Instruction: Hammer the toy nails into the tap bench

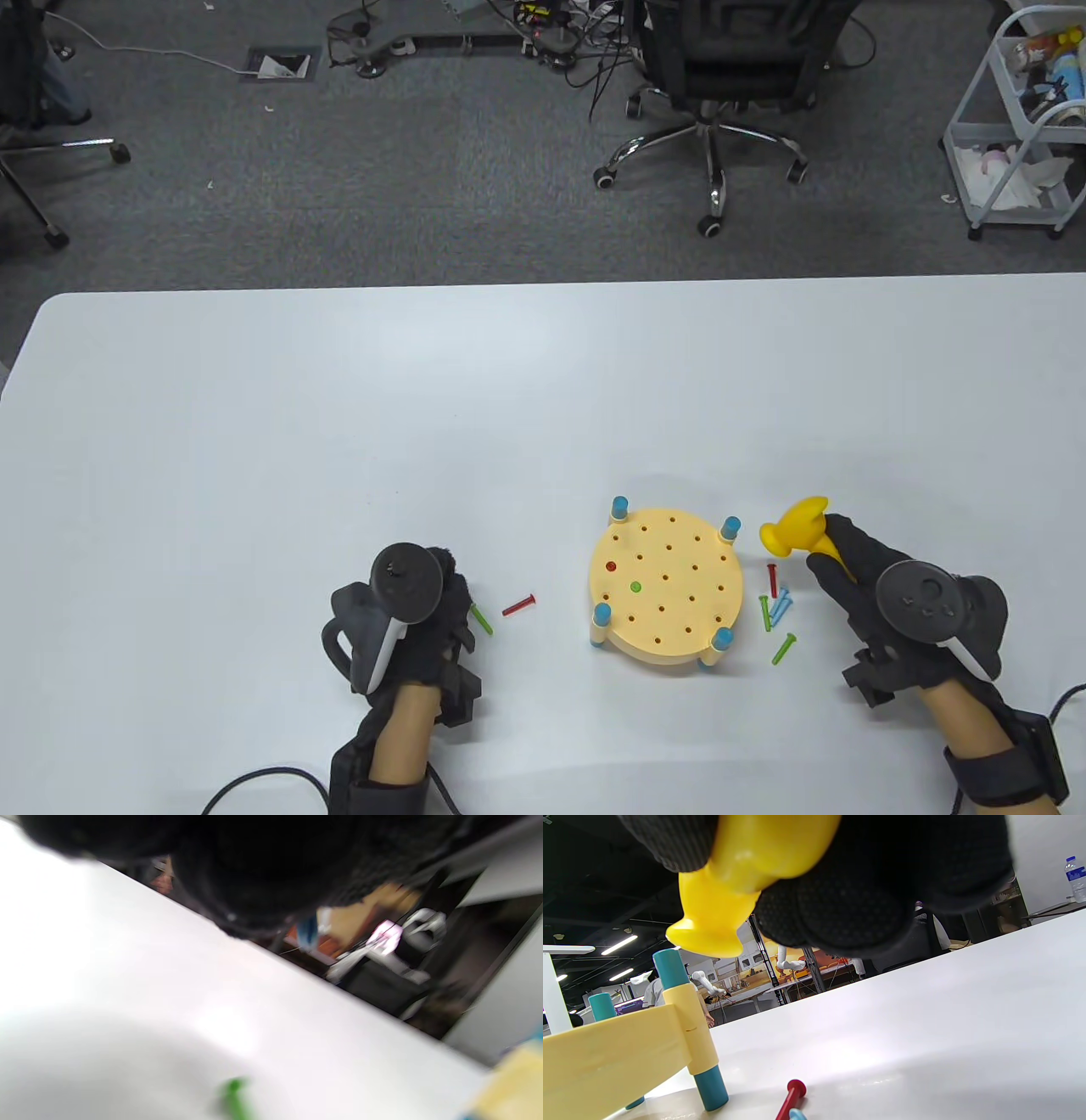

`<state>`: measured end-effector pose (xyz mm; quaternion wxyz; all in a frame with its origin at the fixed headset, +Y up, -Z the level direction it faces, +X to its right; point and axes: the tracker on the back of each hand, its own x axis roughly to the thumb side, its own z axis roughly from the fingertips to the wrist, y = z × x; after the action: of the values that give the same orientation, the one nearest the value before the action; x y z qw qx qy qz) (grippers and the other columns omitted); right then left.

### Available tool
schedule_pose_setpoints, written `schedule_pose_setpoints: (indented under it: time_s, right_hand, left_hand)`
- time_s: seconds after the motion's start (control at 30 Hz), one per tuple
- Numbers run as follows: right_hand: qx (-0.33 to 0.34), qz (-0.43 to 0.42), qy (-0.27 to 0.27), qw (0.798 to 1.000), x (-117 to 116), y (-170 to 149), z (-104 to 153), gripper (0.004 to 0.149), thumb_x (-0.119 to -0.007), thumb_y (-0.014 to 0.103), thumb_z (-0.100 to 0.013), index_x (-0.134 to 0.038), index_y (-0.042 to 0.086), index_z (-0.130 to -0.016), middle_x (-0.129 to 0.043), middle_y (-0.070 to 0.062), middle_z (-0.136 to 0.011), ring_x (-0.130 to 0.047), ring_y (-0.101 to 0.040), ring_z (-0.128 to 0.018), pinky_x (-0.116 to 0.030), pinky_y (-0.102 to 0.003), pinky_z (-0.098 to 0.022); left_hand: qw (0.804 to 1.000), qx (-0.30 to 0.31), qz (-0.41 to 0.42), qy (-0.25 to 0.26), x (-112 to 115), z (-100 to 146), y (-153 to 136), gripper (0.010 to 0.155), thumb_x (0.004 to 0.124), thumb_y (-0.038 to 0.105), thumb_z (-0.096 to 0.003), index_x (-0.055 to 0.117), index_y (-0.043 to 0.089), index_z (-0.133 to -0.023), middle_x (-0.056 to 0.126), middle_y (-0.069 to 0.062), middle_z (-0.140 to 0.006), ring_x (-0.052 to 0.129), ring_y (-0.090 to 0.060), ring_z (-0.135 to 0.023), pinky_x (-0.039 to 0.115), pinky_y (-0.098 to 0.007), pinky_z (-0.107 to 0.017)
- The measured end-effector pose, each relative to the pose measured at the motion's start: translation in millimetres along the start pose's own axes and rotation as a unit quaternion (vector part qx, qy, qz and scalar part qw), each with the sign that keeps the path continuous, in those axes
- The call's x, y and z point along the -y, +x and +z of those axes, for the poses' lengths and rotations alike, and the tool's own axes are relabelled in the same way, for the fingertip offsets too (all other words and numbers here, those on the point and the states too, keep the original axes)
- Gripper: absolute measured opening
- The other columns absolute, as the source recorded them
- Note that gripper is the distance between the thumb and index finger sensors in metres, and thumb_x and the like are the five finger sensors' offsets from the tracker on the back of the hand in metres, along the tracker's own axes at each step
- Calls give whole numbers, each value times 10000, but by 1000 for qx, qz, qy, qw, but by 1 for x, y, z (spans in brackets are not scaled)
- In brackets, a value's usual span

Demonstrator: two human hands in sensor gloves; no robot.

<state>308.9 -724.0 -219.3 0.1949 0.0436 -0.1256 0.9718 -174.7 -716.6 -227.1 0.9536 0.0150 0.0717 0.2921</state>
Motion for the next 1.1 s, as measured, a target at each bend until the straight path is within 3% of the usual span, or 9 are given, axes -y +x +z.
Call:
schedule_pose_setpoints:
  time_s: [0.1, 0.17, 0.23, 0.4, 0.5, 0.7, 1.1]
  right_hand:
    - [0, -3, 0, 1000, 0, 0, 0, 657, -621, 524, -433, -694, 132, -955, -965, -15, -616, -1012, -187, -358, -854, -387, -374]
    - [0, -5, 1, 1000, 0, -1, -1, 658, -621, 524, -433, -694, 131, -955, -966, -16, -614, -1012, -187, -357, -854, -387, -374]
    - [1, -5, 5, 1000, -1, -1, -1, 657, -621, 523, -434, -695, 131, -955, -967, -16, -614, -1012, -187, -357, -854, -387, -374]
    - [8, -2, 12, 1000, -3, 1, -1, 658, -622, 524, -433, -696, 131, -954, -967, -16, -613, -1011, -187, -358, -855, -387, -372]
    - [14, -1, 15, 1000, -4, 2, 0, 658, -622, 525, -432, -697, 131, -954, -967, -15, -613, -1012, -187, -356, -854, -386, -374]
    - [20, 0, 22, 1000, -5, 3, 0, 659, -622, 526, -431, -698, 131, -954, -968, -16, -612, -1012, -187, -356, -854, -387, -373]
    - [24, 1, 28, 999, -7, 4, 0, 657, -620, 527, -433, -700, 132, -953, -968, -17, -613, -1011, -189, -356, -853, -387, -375]
  left_hand:
    - [992, 106, 69, 7, -4, 7, 19, 397, 830, 309, -371, 840, 230, -760, 1006, -135, -528, 981, -84, -180, 854, -293, -112]
    - [984, 163, 66, 10, -1, 13, 39, 378, 814, 313, -383, 840, 259, -755, 1004, -128, -526, 973, -83, -173, 847, -291, -112]
    - [969, 244, 33, -6, 8, 21, 71, 378, 795, 316, -395, 825, 254, -766, 973, -131, -527, 945, -82, -198, 831, -295, -145]
    - [939, 316, -123, -58, 36, 35, 143, 381, 777, 325, -400, 815, 250, -772, 963, -120, -521, 928, -73, -209, 828, -301, -166]
    - [912, 342, -207, -89, 56, 40, 176, 384, 789, 322, -392, 819, 250, -768, 970, -120, -527, 940, -85, -214, 831, -308, -169]
    - [869, 348, -329, -123, 85, 37, 202, 392, 817, 327, -374, 820, 264, -760, 991, -106, -534, 960, -85, -213, 841, -302, -160]
    - [874, 339, -311, -158, 99, 29, 207, 396, 866, 312, -350, 835, 277, -743, 1010, -105, -567, 976, -93, -209, 844, -301, -148]
